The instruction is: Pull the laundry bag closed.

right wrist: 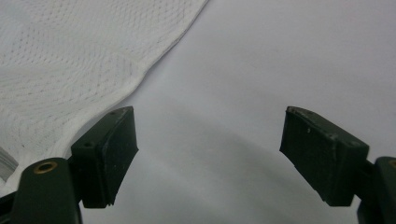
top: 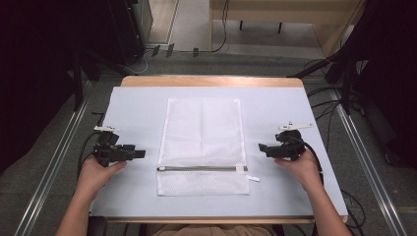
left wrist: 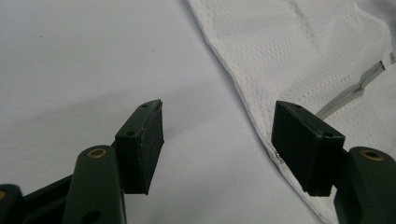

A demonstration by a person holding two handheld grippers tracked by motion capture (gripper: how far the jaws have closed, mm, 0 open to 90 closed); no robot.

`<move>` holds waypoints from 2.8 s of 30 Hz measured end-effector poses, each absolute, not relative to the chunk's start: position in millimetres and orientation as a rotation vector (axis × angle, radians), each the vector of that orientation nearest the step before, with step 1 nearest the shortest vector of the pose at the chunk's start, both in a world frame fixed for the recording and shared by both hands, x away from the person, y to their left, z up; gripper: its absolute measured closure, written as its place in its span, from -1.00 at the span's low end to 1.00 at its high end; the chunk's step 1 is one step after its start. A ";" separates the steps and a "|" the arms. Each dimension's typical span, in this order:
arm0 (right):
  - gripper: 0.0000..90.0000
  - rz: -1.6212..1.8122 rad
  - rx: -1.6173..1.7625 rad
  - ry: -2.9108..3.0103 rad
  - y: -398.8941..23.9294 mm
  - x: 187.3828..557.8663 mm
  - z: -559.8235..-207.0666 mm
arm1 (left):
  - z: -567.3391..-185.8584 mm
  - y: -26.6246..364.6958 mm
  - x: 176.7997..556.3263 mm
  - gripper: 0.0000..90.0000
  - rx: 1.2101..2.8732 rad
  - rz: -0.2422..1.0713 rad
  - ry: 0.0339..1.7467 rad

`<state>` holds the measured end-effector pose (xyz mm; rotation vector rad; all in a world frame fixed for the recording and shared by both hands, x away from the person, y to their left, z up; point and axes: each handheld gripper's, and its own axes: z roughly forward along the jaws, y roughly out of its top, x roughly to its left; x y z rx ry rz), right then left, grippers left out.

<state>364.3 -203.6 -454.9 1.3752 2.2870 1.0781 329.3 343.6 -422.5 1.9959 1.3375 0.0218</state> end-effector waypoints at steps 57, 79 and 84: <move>-0.20 1.095 1.174 2.449 -151.7 341.3 -441.3 | -422.4 339.8 323.9 -0.17 2.026 0.004 1.297; -0.12 1.095 1.078 2.524 -128.4 332.1 -440.6 | -423.4 337.8 322.0 -0.15 2.034 -0.005 1.279; -0.10 1.101 1.050 2.541 -121.1 329.8 -440.9 | -423.0 338.2 322.0 -0.15 2.022 -0.002 1.280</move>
